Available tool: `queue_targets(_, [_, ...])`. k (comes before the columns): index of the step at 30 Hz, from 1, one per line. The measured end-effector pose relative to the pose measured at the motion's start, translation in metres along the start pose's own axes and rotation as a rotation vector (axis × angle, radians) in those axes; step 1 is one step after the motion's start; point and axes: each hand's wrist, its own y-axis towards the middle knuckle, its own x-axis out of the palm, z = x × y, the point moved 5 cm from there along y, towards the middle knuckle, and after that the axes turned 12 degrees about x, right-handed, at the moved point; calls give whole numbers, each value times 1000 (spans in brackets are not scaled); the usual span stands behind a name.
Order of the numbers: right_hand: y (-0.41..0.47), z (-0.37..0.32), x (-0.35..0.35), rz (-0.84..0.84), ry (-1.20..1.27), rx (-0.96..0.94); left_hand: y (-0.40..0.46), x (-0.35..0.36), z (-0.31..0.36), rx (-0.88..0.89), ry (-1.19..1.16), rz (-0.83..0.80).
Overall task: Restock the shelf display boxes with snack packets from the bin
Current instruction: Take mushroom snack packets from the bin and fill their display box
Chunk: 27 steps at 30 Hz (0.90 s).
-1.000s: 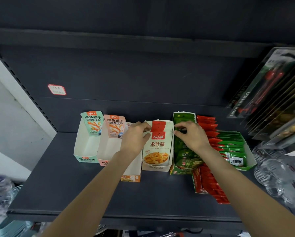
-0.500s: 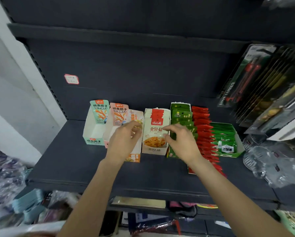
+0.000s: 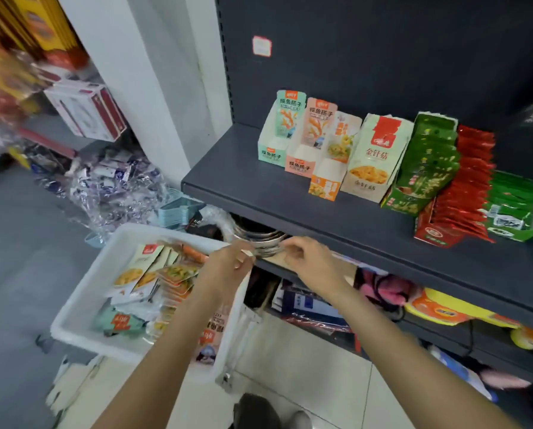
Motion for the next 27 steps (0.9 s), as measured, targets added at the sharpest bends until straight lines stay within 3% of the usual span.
queue_targets(7, [-3, -54, 120, -178, -18, -20, -76, -52, -111, -156, 30, 34])
queue_targets(12, [12, -90, 191, -195, -23, 34, -89, -89, -197, -257, 29, 58])
queue_targets(23, [35, -101, 277, -194, -123, 176, -63, -86, -288, -170, -44, -291])
queue_targets(27, [33, -99, 280, -168, -158, 185, -71, -77, -299, -68, -23, -312])
